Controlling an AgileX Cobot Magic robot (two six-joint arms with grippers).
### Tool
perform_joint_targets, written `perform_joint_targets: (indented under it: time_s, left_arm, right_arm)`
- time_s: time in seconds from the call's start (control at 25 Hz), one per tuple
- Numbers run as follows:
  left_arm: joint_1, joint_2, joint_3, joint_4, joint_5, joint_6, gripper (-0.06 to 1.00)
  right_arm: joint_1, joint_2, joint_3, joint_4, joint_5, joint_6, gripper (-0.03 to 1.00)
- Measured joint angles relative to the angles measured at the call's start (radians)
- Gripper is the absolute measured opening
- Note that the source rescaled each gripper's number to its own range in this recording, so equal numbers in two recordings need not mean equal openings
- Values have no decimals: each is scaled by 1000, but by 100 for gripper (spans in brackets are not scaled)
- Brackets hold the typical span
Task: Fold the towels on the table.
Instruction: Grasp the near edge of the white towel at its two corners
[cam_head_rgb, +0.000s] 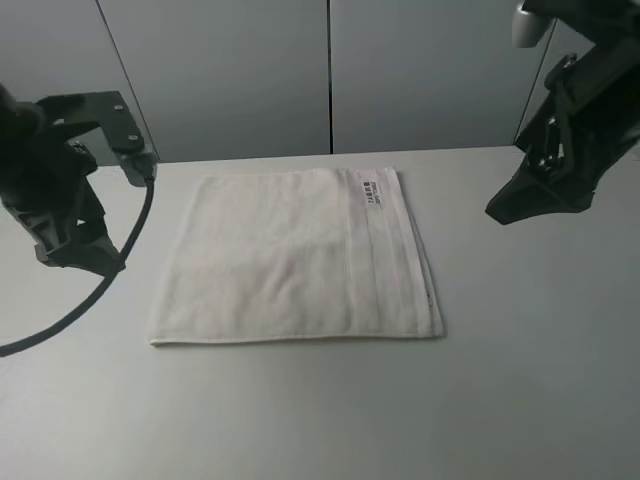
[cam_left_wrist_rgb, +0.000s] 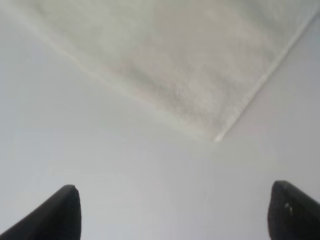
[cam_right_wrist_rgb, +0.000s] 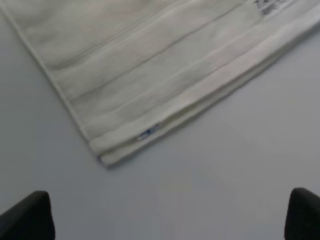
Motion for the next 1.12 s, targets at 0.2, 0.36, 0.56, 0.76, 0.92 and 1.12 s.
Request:
perform_joint_targets:
  time_s: [0.2,0.36,0.56,0.76,0.92,1.12]
  left_arm:
    - [-116,175,0,85,-18,1,98]
    - [-132,292,-2,94,-20,1,98]
    - [-132,371,-2,83,-41,3,98]
    - [-133,395,17,59,-64,45,98]
    - [-133,396,60,57,-136,82,98]
    - [-133,419,89,59,-225,83,98]
  right_arm:
    - [85,133,0,-64,-23,-15,100]
    - [133,201,0,-110,-41,-15,100]
    - [145,224,0,-119,-75,-14,100]
    - [147,224,0,-119,-86,-14,100]
    - [147,224,0,-119,-94,-14,100]
    - [147,224,0,-119,-97,-12,100]
